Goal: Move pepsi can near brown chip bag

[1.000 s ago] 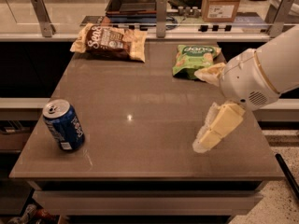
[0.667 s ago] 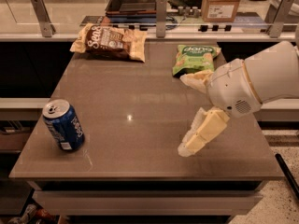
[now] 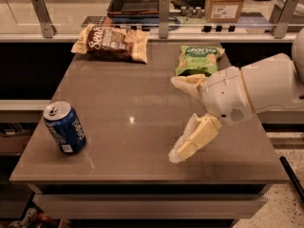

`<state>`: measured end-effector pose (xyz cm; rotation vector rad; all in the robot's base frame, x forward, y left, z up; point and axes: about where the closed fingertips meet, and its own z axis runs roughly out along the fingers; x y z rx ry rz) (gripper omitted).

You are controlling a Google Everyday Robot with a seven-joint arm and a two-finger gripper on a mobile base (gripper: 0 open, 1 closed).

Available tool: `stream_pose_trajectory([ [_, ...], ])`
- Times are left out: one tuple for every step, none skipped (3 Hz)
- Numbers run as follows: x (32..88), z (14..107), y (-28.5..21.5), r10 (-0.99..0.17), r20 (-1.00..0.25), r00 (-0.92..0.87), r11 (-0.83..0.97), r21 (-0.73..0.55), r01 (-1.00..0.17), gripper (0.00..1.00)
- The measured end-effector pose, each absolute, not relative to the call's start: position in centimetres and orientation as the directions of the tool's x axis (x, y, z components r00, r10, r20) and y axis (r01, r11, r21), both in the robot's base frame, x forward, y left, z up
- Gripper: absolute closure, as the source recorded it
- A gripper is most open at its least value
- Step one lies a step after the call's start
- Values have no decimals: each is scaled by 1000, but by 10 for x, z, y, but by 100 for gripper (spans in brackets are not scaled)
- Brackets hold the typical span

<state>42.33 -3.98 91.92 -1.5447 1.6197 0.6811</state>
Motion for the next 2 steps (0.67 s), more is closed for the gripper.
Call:
stream_pose_trajectory([
  [438,925,-29,-533,-843,70,125,-160,-979,0],
  [463,931,-9,-475,-874,106,121,-183,-976,0],
])
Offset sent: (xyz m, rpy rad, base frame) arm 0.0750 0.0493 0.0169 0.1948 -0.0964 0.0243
